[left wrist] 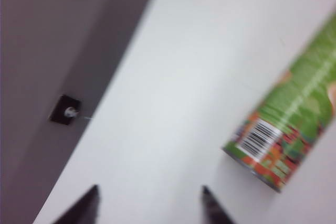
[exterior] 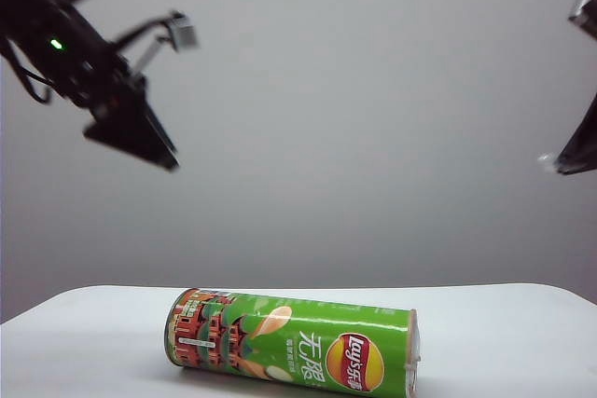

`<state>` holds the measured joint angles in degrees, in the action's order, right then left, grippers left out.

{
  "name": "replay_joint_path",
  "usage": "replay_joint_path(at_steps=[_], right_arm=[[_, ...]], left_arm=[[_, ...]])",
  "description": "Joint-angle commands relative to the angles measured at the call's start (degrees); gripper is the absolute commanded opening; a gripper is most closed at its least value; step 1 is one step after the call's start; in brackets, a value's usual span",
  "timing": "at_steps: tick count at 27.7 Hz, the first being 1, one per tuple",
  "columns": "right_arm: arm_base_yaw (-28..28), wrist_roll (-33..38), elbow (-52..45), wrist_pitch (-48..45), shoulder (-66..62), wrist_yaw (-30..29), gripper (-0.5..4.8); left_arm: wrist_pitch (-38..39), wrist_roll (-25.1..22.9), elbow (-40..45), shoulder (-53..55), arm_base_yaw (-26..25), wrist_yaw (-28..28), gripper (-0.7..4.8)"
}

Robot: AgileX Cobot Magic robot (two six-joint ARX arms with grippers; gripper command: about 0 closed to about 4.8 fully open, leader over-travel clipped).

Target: Pick up the green tub of chips from the desk, pull out the transparent container with the chips inside partially, and then place the chips back on the desk.

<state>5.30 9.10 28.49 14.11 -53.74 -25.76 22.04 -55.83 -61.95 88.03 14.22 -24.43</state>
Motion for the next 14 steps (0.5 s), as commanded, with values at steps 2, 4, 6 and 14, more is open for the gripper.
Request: replay_joint_path(at_steps=[2,4,6,14], right_arm=[[0.07,-0.20,0.09,-5.29,-7.58,-2.99,-0.05],[0.07,-0.20,0.09,-5.84,-10.56,-2.49,-0.05],[0.07,-0.20,0.09,-7.10,-13.66,-2.89,-0.05],[0.07,-0.20,0.09,-11.32,-19.08,-8.04,-0.05]], left_arm=[[1.38,-10.34,-0.09,2.27,7.17,3.80,4.79],[0.83,-10.08,-0.11,3.78,9.70,7.56,4.79],[0.52,-8.96,-0.11,5.68,11.76,10.71,4.79],[2.78,-6.51,-0.11,12.31,14.64,11.58,4.79]])
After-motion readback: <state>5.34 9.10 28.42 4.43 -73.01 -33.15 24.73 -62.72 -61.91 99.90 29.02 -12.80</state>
